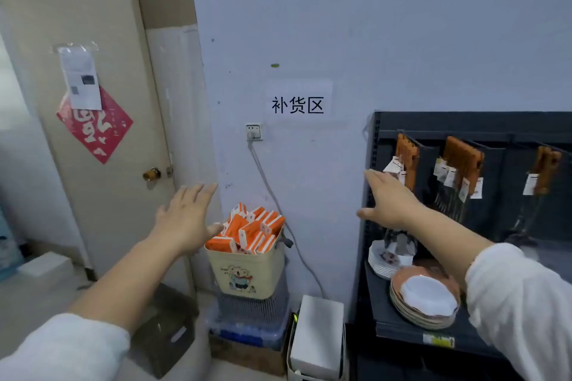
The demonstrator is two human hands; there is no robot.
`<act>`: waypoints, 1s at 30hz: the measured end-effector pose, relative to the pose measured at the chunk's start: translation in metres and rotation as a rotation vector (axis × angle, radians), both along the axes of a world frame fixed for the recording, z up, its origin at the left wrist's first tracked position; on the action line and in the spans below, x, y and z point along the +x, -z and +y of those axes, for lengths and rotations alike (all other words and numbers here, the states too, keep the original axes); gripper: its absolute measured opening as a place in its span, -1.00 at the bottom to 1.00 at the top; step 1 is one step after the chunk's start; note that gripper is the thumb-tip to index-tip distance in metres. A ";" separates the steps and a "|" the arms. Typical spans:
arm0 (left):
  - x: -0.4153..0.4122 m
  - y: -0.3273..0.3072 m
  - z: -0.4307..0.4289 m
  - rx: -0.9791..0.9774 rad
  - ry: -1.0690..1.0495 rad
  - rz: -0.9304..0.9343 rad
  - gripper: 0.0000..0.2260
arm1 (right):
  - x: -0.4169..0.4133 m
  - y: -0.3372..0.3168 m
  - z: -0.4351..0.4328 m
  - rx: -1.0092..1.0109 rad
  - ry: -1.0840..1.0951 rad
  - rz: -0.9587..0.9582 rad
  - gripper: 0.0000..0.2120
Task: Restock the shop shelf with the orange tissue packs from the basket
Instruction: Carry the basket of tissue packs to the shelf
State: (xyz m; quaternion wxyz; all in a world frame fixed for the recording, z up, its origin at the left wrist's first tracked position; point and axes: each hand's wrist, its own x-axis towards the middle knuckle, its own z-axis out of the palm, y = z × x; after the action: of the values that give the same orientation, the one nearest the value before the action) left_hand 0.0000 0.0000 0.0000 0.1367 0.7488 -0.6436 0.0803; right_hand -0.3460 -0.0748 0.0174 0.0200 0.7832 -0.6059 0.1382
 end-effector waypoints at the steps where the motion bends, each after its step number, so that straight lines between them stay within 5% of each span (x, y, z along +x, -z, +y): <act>1: 0.004 0.003 -0.005 0.012 -0.009 -0.004 -0.24 | 0.004 0.004 -0.005 0.013 0.005 -0.009 -0.15; 30: 0.252 0.160 -0.249 0.199 0.095 0.195 -0.28 | 0.221 0.151 -0.225 0.429 0.076 -0.251 -0.19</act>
State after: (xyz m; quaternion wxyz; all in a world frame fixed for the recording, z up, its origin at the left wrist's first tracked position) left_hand 0.2520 -0.2488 -0.1596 0.1273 0.7318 -0.6665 -0.0639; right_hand -0.1253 -0.2994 -0.1336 -0.2171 0.7228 -0.6481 0.1018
